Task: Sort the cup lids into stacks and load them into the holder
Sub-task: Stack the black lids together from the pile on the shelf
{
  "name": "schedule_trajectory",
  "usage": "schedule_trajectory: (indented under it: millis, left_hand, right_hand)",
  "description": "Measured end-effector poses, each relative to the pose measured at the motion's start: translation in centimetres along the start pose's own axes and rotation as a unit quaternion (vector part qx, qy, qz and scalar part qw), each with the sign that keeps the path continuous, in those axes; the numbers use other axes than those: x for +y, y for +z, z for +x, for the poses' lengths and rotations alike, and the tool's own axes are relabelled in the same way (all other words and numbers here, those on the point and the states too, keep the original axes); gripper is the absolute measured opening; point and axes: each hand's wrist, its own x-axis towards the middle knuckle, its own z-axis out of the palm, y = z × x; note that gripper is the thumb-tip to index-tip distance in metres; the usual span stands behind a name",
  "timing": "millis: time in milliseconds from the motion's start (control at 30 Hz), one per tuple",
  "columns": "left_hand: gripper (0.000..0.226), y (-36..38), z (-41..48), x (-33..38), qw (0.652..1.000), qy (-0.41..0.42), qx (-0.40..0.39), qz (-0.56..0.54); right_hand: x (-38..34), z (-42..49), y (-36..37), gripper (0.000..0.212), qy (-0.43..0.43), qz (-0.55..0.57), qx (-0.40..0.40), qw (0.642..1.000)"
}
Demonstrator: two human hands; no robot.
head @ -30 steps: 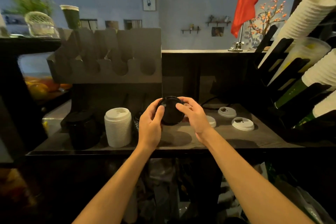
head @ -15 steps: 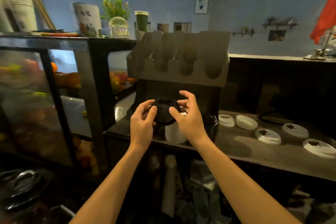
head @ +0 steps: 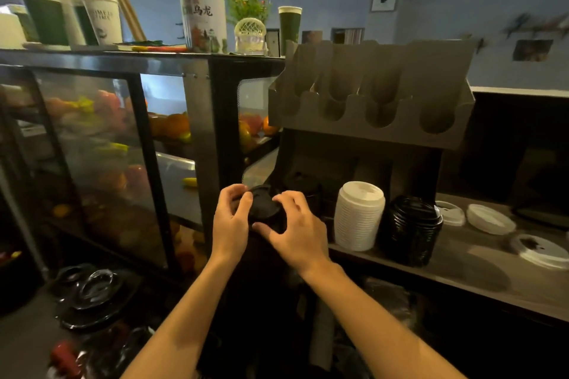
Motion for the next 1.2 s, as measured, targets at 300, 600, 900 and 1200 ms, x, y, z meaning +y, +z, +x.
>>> schedule_trajectory:
  millis: [300, 600, 900, 1200]
  left_hand:
    - [0.033, -0.6, 1.2, -3.6, 0.995, -0.028, -0.004, 0.091]
    - [0.041, 0.5, 2.1, -5.2, 0.974, -0.01, 0.014, 0.224]
    - [0.019, 1.0, 2.4, -5.7, 0.959, 0.041, 0.035, 0.277]
    - [0.019, 1.0, 1.9, -5.7, 0.962, 0.071, 0.026, 0.262]
  right_hand:
    - [0.0, 0.1, 5.1, 0.057, 0.035, -0.027, -0.054, 0.998]
    - [1.0, 0.9, 6.5, 0.048, 0.03, -0.065, -0.088, 0.994]
    - [0.9, 1.1, 7.4, 0.037, 0.01, -0.125, -0.091, 0.988]
    - [1.5, 0.3, 6.9, 0.04, -0.005, -0.026, -0.052, 0.998]
